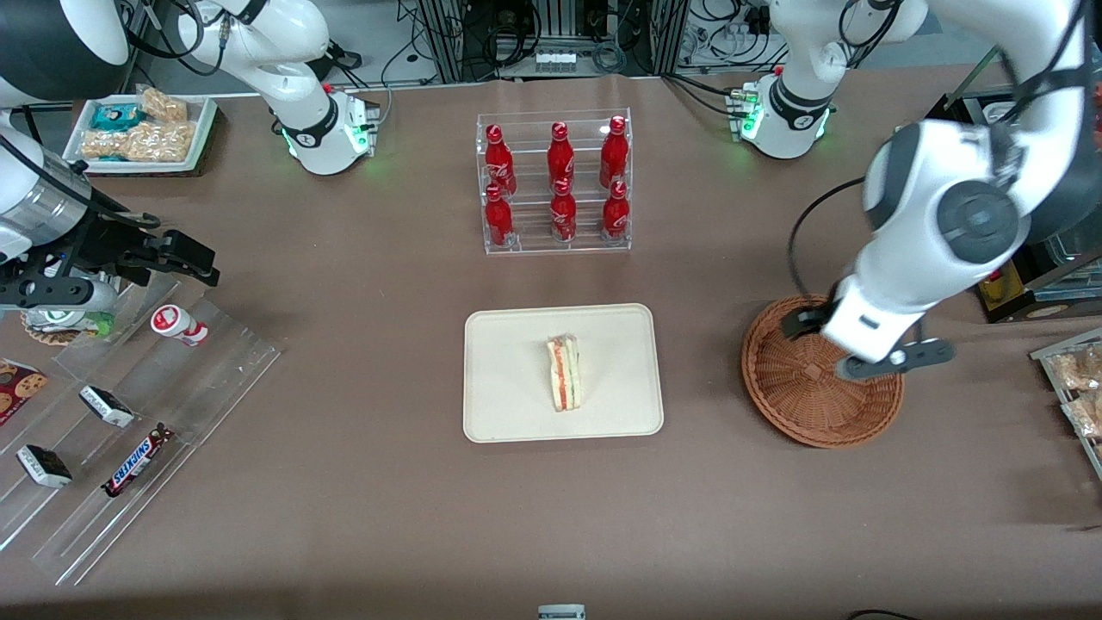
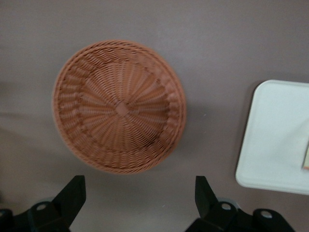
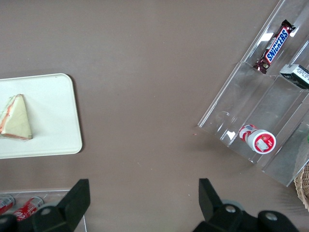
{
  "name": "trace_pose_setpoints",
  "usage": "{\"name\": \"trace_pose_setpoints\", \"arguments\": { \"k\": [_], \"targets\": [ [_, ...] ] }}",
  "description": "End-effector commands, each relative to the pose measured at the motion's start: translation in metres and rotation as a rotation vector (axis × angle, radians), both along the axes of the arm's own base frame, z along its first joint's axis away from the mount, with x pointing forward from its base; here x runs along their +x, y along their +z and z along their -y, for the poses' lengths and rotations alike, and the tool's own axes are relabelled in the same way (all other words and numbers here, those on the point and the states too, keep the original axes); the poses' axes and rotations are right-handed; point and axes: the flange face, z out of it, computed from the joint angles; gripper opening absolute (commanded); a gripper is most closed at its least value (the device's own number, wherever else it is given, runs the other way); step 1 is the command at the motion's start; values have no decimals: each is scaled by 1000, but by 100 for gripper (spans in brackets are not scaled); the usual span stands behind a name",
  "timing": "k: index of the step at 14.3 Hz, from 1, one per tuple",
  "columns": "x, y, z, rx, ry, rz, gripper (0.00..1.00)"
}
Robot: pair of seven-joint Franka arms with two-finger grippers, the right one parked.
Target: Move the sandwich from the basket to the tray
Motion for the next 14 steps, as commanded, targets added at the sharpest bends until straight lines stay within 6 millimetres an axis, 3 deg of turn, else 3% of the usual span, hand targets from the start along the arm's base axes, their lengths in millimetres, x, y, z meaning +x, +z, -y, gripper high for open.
{"name": "trace_pose_setpoints", "arguments": {
  "k": [1, 3, 6, 8, 9, 11, 14],
  "targets": [
    [-22, 27, -11, -17, -53, 7, 100],
    [-27, 46, -28, -20, -62, 19, 100],
    [-45, 96, -45, -34, -154, 56, 100],
    [-49, 120, -62, -41, -195, 63, 100],
    [-51, 125, -64, -55, -215, 61, 100],
    [-50, 129, -92, -97, -179, 72, 100],
    [-51, 130, -94, -120, -218, 70, 100]
  ]
}}
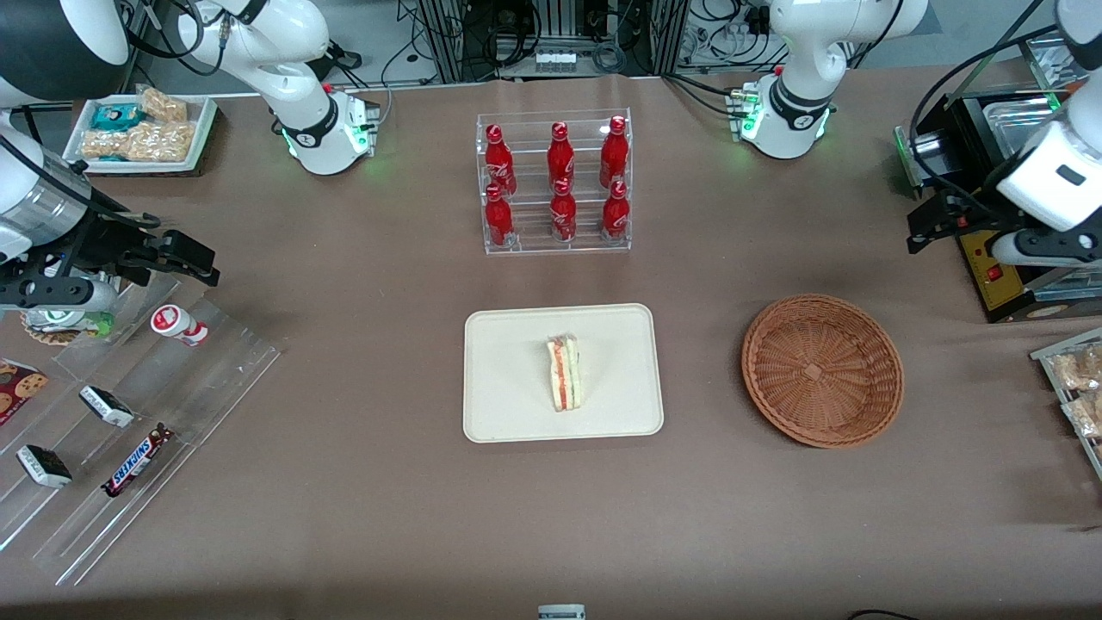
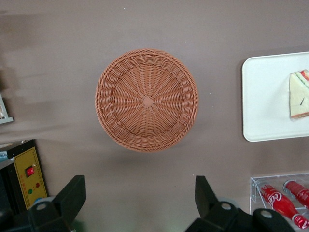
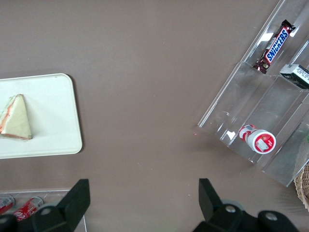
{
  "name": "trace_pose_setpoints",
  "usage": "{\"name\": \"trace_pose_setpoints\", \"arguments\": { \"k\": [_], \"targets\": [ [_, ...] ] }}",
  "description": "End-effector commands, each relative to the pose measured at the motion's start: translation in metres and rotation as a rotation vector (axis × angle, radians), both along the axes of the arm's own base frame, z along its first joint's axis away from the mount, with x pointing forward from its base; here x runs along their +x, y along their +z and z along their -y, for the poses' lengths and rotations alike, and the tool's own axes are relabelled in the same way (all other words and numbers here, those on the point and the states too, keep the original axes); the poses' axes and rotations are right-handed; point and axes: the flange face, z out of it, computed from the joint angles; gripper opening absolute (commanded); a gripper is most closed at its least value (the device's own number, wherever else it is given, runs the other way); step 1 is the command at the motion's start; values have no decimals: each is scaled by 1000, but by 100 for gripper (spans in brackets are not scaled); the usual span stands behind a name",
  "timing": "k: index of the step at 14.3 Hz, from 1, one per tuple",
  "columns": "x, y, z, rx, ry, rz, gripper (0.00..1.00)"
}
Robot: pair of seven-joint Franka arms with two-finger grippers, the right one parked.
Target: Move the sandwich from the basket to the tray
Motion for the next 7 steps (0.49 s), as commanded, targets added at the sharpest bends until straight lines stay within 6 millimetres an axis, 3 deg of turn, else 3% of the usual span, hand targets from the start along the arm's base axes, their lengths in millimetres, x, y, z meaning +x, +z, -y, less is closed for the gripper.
{"name": "trace_pose_setpoints", "arguments": {
  "k": [1, 7],
  "targets": [
    [0, 1, 3, -18, -26, -12, 100],
    [1, -8, 8, -8, -32, -27, 100]
  ]
}}
